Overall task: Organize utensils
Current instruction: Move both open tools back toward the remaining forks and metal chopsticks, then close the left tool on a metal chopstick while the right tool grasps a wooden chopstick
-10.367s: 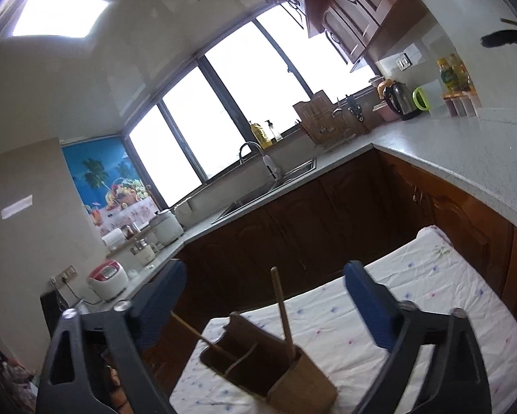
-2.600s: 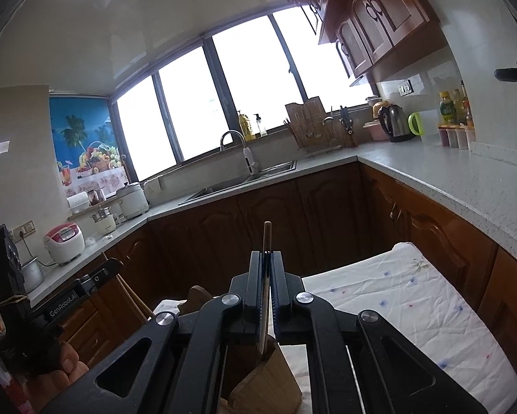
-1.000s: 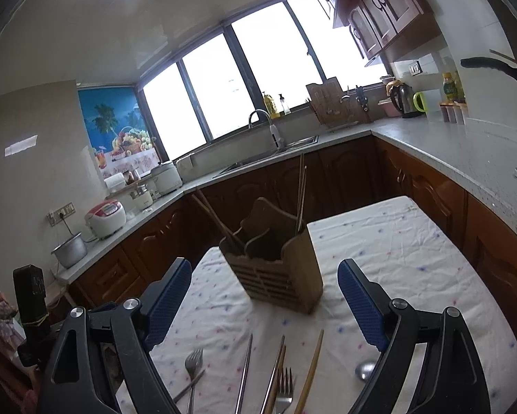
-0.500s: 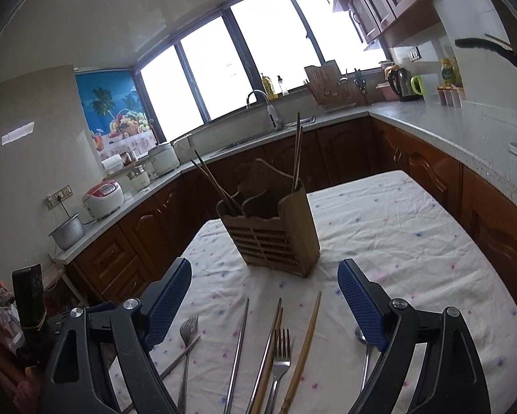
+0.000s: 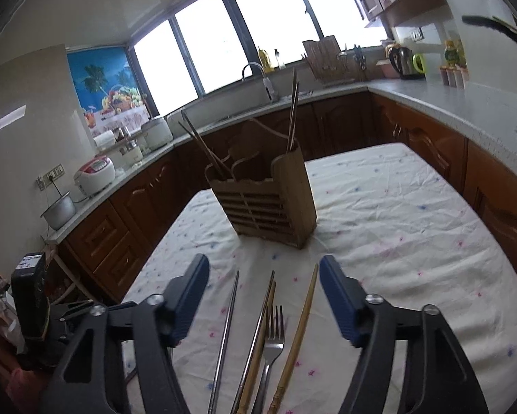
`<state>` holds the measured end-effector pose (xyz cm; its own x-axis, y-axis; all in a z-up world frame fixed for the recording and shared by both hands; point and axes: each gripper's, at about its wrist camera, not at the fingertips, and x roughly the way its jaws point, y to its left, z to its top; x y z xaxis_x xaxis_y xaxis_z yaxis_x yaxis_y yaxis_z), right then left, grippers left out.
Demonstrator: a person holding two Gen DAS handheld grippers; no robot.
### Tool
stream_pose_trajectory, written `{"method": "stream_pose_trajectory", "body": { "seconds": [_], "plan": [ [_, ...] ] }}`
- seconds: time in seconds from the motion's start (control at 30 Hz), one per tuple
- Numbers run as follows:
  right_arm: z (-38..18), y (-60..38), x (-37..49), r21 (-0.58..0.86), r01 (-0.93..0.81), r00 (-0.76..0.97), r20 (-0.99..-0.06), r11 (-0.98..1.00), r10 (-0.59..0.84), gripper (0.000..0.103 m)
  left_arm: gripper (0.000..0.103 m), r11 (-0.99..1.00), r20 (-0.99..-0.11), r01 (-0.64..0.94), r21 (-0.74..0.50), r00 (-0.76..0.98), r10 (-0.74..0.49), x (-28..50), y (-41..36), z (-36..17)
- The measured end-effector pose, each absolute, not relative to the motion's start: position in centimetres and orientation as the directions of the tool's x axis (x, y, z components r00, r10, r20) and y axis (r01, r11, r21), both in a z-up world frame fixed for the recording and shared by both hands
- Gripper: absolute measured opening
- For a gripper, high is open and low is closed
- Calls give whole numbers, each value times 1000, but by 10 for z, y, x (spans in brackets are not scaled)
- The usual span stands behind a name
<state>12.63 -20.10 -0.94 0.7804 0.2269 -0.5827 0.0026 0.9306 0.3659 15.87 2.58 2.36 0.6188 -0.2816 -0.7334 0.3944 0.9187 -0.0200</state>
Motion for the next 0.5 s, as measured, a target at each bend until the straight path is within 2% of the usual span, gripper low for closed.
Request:
{"method": "stream_pose_trajectory", "body": {
  "seconds": [0.5],
  "plan": [
    [-23, -200, 135, 375, 9, 753, -612, 927, 240, 58, 16, 913, -807, 404, -50, 522, -276, 185, 25, -15]
  ]
}}
